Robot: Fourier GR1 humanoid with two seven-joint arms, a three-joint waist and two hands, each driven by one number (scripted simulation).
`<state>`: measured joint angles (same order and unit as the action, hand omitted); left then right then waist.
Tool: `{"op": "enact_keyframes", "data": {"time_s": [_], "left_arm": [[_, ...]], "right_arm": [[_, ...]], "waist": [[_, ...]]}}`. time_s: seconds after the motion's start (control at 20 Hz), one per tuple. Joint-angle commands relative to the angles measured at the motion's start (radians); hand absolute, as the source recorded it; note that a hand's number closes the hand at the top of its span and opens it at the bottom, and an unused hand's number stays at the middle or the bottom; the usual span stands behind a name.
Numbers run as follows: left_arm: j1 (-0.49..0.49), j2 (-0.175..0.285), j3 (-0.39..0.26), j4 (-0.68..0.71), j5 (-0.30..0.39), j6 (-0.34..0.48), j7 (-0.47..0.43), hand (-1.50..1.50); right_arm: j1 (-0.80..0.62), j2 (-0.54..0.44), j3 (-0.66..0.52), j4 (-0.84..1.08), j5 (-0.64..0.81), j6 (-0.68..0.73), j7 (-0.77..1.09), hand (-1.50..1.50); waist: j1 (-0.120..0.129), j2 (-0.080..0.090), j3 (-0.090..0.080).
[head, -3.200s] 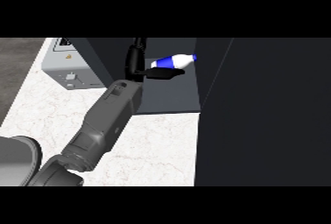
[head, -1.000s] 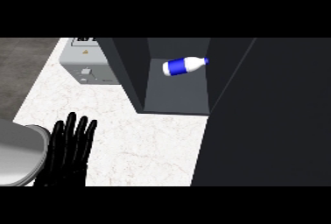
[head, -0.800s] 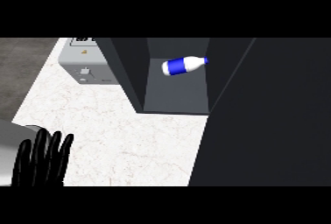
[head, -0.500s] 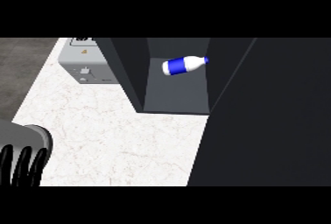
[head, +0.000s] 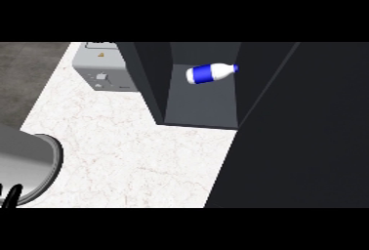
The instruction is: Pick up the bottled water, place it into the cabinet and close the cabinet
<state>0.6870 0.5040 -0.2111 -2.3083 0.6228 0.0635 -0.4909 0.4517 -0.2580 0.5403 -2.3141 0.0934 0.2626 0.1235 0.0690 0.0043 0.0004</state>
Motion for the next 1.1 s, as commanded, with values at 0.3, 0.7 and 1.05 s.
{"op": "enact_keyframes", "data": {"time_s": [0.3,0.7,1.05], "left_arm": [[0.159,0.051,0.146,-0.024,0.119,-0.188,-0.063,-1.5],[0.287,0.061,0.324,0.012,0.263,-0.358,-0.11,-1.5],[0.299,0.057,0.413,0.056,0.322,-0.418,-0.095,-1.5]], "right_arm": [[-0.307,0.253,0.214,0.131,-0.069,-0.176,0.208,1.5],[-0.675,0.256,0.023,0.291,-0.269,-0.361,0.319,1.5],[-0.888,0.257,-0.209,0.494,-0.504,-0.3,0.28,1.5]], "waist": [[0.007,-0.008,-0.003],[-0.004,-0.006,-0.001],[-0.027,-0.002,0.0]]}}
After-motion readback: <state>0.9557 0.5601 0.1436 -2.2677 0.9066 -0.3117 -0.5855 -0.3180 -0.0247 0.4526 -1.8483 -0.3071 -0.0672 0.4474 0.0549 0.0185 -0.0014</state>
